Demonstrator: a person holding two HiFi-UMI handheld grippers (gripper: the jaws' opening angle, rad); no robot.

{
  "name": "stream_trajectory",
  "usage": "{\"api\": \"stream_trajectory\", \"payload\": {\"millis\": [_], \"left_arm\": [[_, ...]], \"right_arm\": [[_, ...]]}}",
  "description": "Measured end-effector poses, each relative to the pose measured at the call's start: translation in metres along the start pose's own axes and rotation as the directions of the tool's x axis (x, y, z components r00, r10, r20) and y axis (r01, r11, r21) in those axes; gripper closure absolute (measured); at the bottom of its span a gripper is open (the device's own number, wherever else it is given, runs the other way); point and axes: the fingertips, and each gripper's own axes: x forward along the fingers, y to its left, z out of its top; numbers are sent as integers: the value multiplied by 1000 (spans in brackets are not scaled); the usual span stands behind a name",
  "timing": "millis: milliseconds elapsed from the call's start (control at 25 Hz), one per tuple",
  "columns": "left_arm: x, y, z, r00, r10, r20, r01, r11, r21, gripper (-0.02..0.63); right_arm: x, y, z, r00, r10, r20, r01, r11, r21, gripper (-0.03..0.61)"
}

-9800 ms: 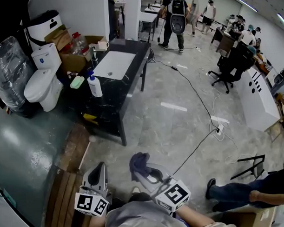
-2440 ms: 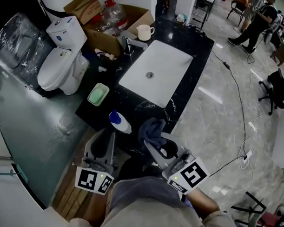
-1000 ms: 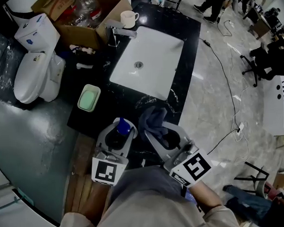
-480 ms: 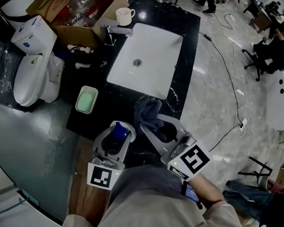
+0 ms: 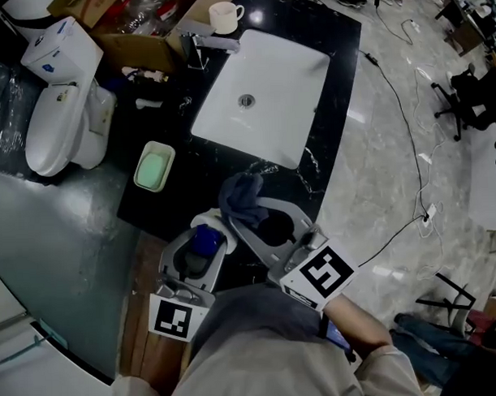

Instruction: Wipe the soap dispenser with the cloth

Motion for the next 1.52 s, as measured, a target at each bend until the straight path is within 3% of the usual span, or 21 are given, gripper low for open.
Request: {"api": "stream_trajectory", "payload": {"millis": [680, 1520], "left_arm": [[-12, -4, -4, 1000, 13, -5, -13, 1000, 19, 471], [-25, -2, -7, 999, 41, 17, -40, 999, -23, 471]], "right_arm": [[23, 20, -36, 991, 104, -90, -102, 995, 20, 506], [31, 7, -72, 983, 93, -158, -84, 994, 63, 506]]}}
